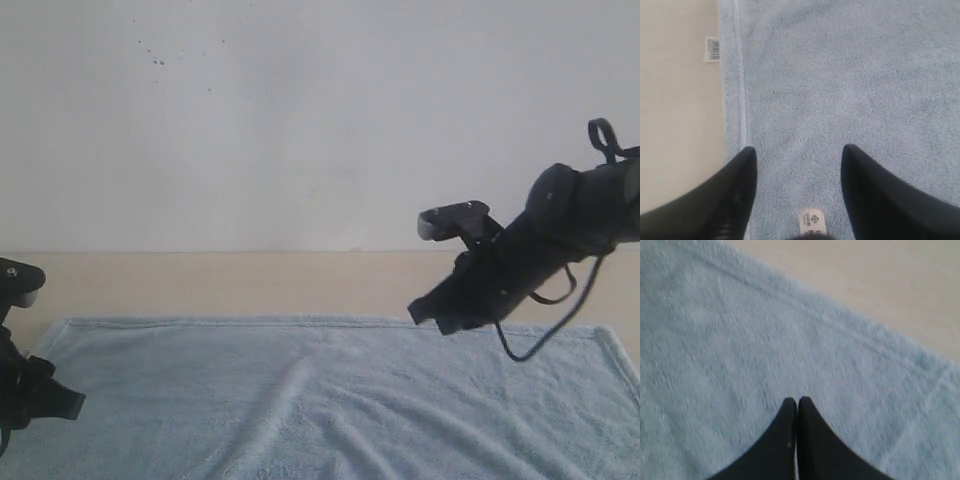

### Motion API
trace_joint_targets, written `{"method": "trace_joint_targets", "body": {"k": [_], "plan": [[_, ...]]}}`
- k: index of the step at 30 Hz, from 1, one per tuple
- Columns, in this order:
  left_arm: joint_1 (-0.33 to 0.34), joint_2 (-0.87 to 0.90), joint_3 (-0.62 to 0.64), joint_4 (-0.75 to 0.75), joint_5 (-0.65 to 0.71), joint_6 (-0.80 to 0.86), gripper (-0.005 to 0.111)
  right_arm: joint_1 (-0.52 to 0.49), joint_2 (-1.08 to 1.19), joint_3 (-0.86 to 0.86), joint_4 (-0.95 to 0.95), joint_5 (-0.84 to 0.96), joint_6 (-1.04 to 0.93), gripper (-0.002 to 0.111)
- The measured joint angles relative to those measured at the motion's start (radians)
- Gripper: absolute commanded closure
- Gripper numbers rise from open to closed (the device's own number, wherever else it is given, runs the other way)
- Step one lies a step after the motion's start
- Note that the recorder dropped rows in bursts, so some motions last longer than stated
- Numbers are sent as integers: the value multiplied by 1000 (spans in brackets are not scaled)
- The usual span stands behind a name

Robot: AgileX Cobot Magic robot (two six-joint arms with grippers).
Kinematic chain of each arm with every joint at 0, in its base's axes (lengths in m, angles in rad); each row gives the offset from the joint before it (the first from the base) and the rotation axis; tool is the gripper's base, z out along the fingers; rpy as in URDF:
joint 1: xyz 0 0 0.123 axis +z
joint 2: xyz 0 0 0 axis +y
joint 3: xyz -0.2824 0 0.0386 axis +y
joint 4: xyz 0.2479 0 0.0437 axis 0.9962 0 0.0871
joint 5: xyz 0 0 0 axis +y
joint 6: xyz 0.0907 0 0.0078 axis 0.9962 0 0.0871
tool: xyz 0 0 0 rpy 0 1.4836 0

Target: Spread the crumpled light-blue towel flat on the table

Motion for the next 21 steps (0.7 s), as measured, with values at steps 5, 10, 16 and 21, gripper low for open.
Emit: {"method": "trace_joint_targets", "body": {"k": [5,10,16,21], "plan": [[0,0,22,-28,-12,-7,58,-6,-201,290,-119,-130,117,108],[0,-33,45,-48,-68,-7,58,-148,-351,593,-188,-266,215,108],[0,-121,47,-51,-90,-7,58,-286,-360,659,-201,-244,247,108],[0,-125,47,-51,-103,-7,58,-286,-308,659,-266,-201,274,108]]}}
